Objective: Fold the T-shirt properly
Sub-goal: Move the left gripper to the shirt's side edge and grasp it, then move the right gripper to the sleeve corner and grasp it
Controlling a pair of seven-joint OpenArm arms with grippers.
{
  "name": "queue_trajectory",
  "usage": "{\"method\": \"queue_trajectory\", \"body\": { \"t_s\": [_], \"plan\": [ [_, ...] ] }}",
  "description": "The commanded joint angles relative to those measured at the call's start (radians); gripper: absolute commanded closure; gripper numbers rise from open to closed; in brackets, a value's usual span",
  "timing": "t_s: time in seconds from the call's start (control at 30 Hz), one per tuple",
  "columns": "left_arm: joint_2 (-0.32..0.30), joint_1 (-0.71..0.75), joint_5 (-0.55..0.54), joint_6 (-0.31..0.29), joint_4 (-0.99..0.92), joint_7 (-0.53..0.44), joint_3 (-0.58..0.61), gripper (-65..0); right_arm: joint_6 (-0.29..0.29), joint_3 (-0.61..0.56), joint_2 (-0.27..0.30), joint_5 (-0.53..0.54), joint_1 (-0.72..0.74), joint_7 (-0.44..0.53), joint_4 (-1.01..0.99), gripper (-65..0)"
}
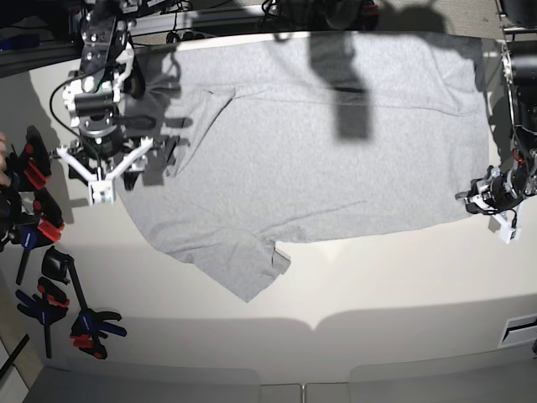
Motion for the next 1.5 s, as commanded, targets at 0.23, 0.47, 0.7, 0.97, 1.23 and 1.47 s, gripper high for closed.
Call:
{"method": "queue_trajectory", "body": {
  "t_s": [0.23,0.47,0.7,0.97,1.23,1.47],
  "plan": [
    [-0.019,-0.023,-0.005,-0.007,0.099,-0.004,0.000,0.0,0.063,0.004,0.008,0.244,0.093,0.038,-0.008,-31.0],
    [-0.019,-0.022,-0.005,-0.007,0.177,0.003,0.000,0.0,0.088,0.004,-0.025,0.288,0.282,0.097,-0.266,-31.0],
    [-0.018,-0.019,-0.005,-0.007,0.184,0.007,0.000,0.0,0.174,0.003,-0.024,0.288,0.546,0.027,-0.729,-31.0],
    [-0.013,-0.022,-0.005,-0.006,0.184,0.007,0.000,0.0,0.286,0.003,-0.039,0.260,0.799,0.027,-1.115,-31.0],
    [-0.014,-0.022,-0.005,-0.006,0.184,0.006,0.000,0.0,0.316,0.003,-0.038,0.076,0.912,0.202,-1.389,-31.0],
    [-0.014,-0.022,-0.005,-0.006,0.184,0.004,0.000,0.0,0.269,0.003,-0.038,-0.084,0.927,0.299,-1.593,-31.0]
  ]
}}
